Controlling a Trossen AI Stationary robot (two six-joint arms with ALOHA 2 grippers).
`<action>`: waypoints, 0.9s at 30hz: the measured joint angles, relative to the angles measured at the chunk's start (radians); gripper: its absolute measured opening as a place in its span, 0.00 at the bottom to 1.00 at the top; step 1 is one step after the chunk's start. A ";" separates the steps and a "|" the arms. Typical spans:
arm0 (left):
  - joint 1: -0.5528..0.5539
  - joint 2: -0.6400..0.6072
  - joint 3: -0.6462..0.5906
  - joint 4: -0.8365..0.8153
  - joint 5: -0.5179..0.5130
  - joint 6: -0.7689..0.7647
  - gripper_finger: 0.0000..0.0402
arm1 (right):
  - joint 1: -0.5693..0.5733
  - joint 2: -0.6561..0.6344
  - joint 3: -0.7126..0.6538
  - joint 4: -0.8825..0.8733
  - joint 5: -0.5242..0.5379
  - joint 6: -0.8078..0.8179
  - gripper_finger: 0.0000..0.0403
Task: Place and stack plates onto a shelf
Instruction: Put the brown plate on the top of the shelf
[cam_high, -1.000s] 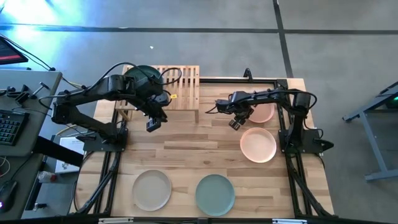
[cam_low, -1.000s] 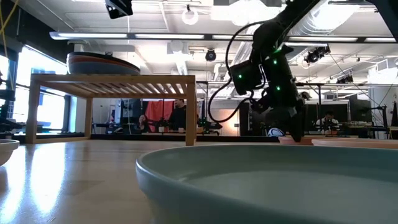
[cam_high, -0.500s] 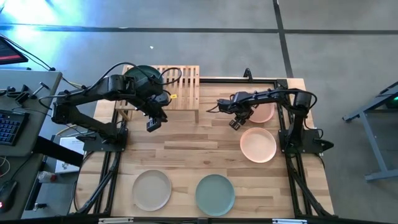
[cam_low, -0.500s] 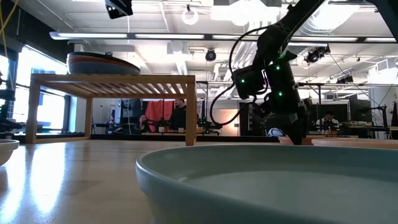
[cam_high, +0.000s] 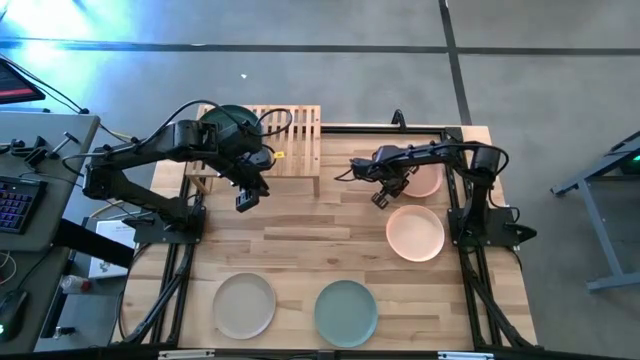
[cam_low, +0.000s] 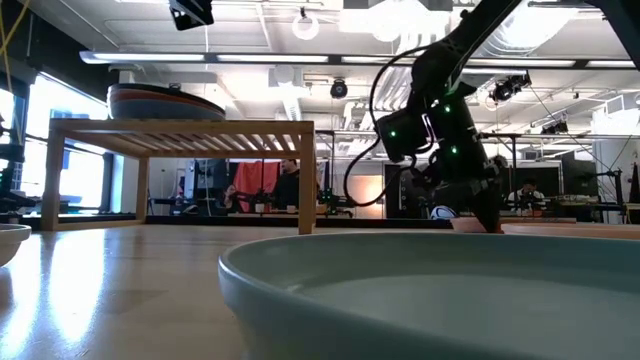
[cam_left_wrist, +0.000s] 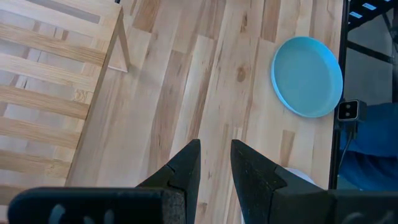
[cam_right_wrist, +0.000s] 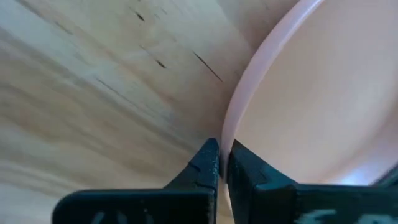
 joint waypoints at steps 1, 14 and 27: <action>0.000 0.000 0.000 0.000 0.000 0.000 0.19 | 0.002 0.000 0.010 -0.016 0.000 0.008 0.01; 0.000 0.000 0.000 0.000 -0.003 -0.027 0.19 | 0.076 -0.285 0.033 -0.102 -0.018 0.152 0.00; 0.000 0.000 0.000 0.004 -0.003 -0.035 0.19 | 0.135 -0.575 0.033 -0.038 0.029 0.068 0.00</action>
